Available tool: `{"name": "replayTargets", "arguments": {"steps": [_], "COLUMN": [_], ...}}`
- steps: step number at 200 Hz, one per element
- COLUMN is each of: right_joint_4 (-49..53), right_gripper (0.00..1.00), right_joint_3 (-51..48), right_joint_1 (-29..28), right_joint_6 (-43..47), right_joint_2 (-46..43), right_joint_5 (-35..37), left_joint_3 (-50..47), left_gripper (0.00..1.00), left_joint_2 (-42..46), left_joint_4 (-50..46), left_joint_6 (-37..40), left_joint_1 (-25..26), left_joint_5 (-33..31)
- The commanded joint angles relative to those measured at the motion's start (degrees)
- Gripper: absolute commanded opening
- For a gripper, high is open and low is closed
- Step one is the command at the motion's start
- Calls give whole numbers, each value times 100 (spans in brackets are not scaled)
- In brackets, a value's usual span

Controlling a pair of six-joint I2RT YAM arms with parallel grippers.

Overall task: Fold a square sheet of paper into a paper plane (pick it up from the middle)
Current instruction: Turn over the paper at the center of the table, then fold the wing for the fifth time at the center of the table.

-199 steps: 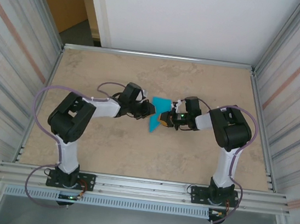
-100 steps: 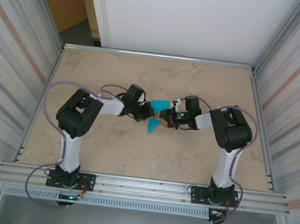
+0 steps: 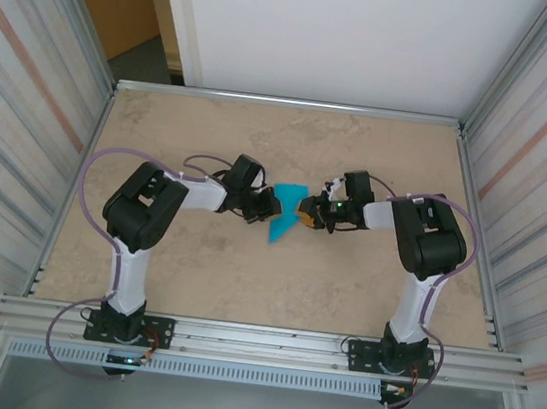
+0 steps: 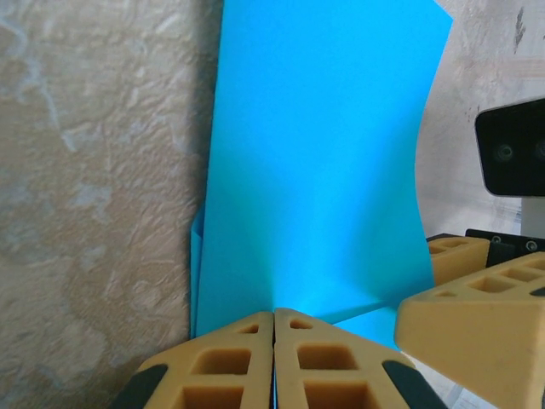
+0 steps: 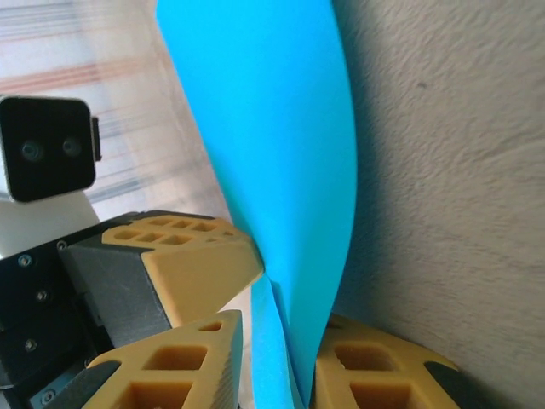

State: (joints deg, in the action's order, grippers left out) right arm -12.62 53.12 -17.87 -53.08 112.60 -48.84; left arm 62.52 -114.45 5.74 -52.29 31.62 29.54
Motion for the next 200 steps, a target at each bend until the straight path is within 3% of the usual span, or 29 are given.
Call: {"name": "replayTargets", "arguments": {"steps": [1,19,60,79,136,171,200], "right_joint_4": [656,911,1245,1395,1662,1752,1796], "right_gripper": [23,21,3,0,0,0,0], "right_joint_3": [212,354,530,543,444,396,483], "right_joint_1": [70,80,-40,-215,-512,-583,-595], "right_joint_6": [234,287,229,90,-649,-1020,-1137], "right_joint_2": [-63,-36,-123,-240,-611,-853,-895], "right_joint_5": [462,612,772,1000,1858,2055,1980], "left_joint_3": [86,94,136,86,-445,-544,-637], "left_gripper": [8,8,12,16,28,36,41], "left_joint_2": [-30,-1,201,450,1418,1759,1671], "left_joint_4": [-220,-240,-256,-240,-562,-1012,-996], "left_joint_6": [207,266,456,579,1662,2743,3295], "left_joint_1": [17,16,18,29,477,993,1143], "left_joint_5": [43,53,24,-102,-1150,-2071,-2289]}}
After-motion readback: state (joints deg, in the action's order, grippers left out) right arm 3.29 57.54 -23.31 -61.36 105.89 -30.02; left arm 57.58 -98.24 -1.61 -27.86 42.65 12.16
